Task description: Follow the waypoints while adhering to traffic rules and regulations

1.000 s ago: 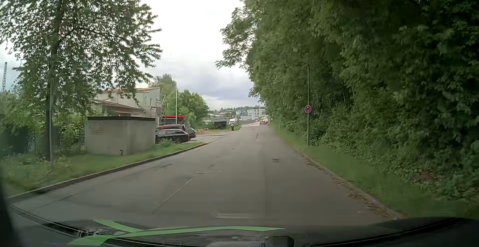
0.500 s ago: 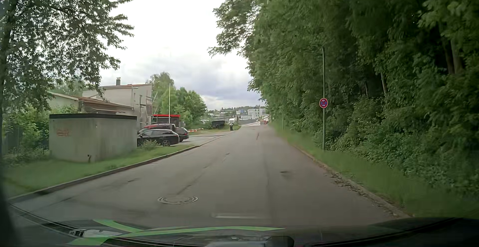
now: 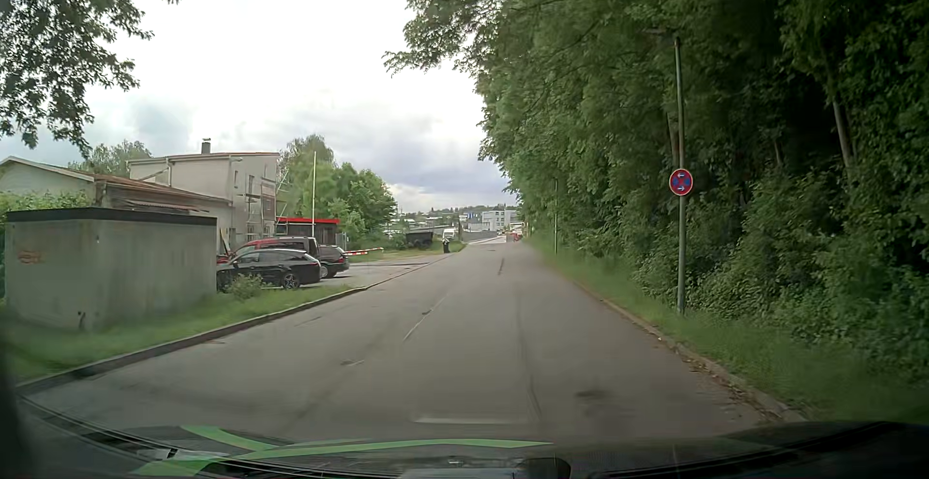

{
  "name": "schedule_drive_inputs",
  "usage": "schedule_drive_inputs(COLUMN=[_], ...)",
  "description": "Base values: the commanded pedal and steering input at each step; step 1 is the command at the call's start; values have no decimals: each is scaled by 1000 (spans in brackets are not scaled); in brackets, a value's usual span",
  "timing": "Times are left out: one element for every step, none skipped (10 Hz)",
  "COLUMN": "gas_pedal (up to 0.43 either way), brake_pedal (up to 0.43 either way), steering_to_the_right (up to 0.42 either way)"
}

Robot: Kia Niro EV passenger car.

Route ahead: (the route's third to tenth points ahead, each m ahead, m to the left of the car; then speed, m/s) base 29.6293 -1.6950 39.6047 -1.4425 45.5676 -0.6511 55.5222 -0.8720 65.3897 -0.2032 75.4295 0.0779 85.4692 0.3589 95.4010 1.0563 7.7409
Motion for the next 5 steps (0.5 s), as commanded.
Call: schedule_drive_inputs(gas_pedal=[0,0,0,0,0], brake_pedal=[0,0,0,0,0], steering_to_the_right=[-1,-1,-1,0,0])
